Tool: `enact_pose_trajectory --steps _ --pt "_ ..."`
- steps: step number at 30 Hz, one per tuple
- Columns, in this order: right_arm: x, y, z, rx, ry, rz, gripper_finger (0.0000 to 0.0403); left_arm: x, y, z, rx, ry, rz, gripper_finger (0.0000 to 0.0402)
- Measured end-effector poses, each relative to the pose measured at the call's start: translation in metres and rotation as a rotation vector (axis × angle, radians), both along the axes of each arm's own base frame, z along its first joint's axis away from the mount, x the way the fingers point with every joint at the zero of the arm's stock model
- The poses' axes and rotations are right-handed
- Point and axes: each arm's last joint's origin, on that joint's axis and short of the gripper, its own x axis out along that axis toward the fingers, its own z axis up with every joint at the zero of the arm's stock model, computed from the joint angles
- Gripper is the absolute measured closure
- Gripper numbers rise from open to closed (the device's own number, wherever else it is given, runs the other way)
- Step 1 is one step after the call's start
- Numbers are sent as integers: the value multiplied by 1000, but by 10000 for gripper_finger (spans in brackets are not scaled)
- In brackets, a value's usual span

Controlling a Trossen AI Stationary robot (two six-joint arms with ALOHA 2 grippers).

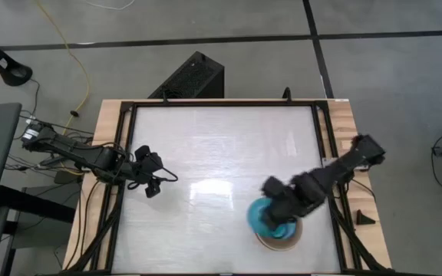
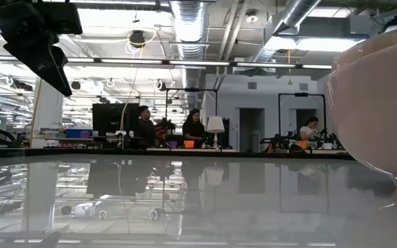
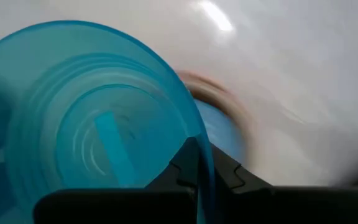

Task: Nest bowls inside each other
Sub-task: Stack the blue bowl on top of the blue patterned bowl

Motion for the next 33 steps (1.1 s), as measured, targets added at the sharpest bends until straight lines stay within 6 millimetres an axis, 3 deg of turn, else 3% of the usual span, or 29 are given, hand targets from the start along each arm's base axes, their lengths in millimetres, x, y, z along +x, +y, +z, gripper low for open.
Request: enact_pose_trajectory --steps 2,6,9,14,33 --pt "-22 0 -17 -6 15 -82 371 0 0 0 -1 -1 1 146" --pt "-51 -3 -44 98 -155 -201 372 0 0 0 -2 -1 2 146" --pt "-62 -6 -69 145 -197 -239 372 0 0 0 -1 -4 3 146" --pt "-70 -10 -101 118 -127 -280 372 1 0 0 -2 -12 17 146" --pt "-80 9 -107 158 -126 -266 372 0 0 1 -32 -24 60 146"
